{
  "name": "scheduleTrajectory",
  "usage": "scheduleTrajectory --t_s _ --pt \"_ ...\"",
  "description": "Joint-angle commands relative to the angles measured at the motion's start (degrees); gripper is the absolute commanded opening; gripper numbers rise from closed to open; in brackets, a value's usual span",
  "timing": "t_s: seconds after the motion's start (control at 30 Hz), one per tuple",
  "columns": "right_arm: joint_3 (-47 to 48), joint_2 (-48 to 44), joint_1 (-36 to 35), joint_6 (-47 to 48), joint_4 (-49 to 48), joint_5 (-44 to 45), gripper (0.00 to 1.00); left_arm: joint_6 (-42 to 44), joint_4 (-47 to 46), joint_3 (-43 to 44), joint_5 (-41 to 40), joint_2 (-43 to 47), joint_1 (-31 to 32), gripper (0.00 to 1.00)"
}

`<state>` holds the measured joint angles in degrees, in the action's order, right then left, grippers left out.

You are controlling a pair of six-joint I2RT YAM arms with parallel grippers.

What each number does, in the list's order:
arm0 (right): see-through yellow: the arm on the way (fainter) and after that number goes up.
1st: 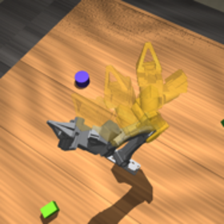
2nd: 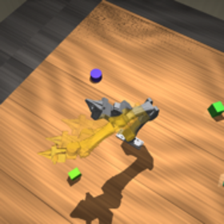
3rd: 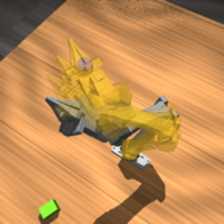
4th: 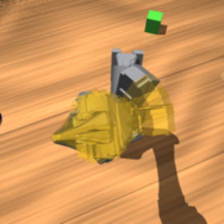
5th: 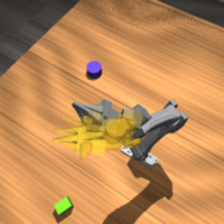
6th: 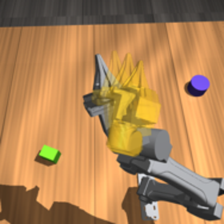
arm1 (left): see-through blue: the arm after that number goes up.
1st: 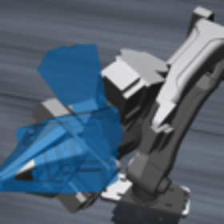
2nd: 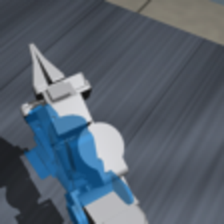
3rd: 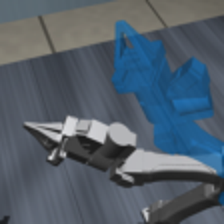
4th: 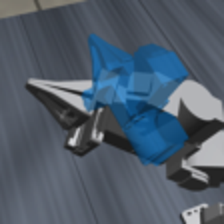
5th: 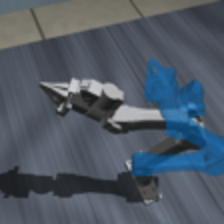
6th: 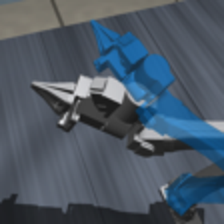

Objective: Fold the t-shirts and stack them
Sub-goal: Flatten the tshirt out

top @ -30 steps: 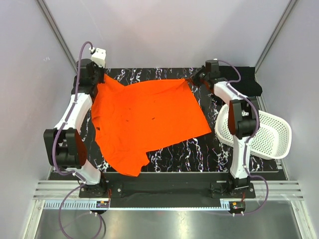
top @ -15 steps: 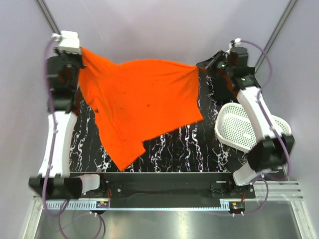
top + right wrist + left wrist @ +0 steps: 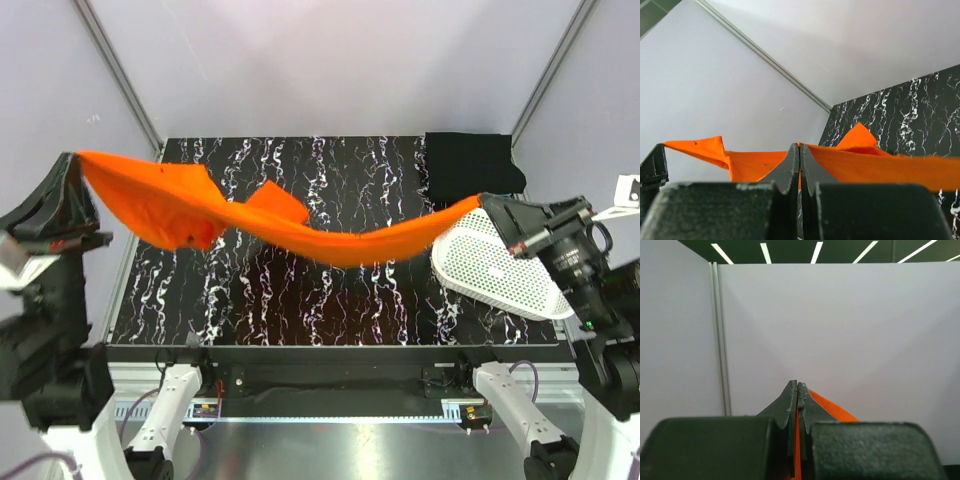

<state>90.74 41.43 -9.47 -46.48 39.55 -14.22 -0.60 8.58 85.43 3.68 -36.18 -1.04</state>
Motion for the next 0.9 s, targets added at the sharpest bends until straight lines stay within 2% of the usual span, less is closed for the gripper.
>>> scheduleTrajectory --t_s 0.0,0.13,0.27,0.33,0.43,0.5,0.67,0.73,0.83,0.87 --pt "2.51 -0.38 -0.02 -1.15 7.03 2.71 0.00 -3.71 5.56 7.70 4.05 1.03 -0.28 0.00" --pt "6.29 4.25 -0.02 -0.98 6.42 2.79 0.00 0.14 7.07 13.97 3.96 -4.14 -0.11 0.00" --pt "4.62 11.55 -0.02 -0.11 -0.34 4.81 0.00 6.83 5.41 15.04 2.38 -10.04 -0.11 0.00" --pt "4.36 15.42 0.07 0.33 -2.36 6.30 0.00 10.61 0.51 10.39 1.42 -12.32 -0.11 0.00" --pt "-3.87 21.21 -0.10 -1.68 -10.87 4.47 0.00 11.76 -6.79 3.09 1.50 -17.05 -0.19 0.00" --pt "-6.18 24.03 -0.02 -2.12 -14.65 3.85 0.00 11.85 -9.79 -0.50 4.12 -20.49 -0.11 0.00" --pt "-14.44 36.16 -0.11 -0.37 -24.15 4.38 0.00 14.92 -18.85 -7.80 4.93 -32.97 -0.28 0.00" --pt "-16.72 42.99 -0.11 -0.89 -31.44 2.36 0.00 17.03 -22.27 -9.22 4.40 -39.10 -0.63 0.00" --pt "-15.60 50.57 -0.02 -0.55 -37.52 1.47 0.00 17.83 -30.77 -12.91 6.51 -48.06 -1.68 0.00" --pt "-12.72 55.99 -0.02 0.24 -37.70 2.00 0.00 16.96 -32.47 -13.44 7.12 -50.80 -2.64 0.00"
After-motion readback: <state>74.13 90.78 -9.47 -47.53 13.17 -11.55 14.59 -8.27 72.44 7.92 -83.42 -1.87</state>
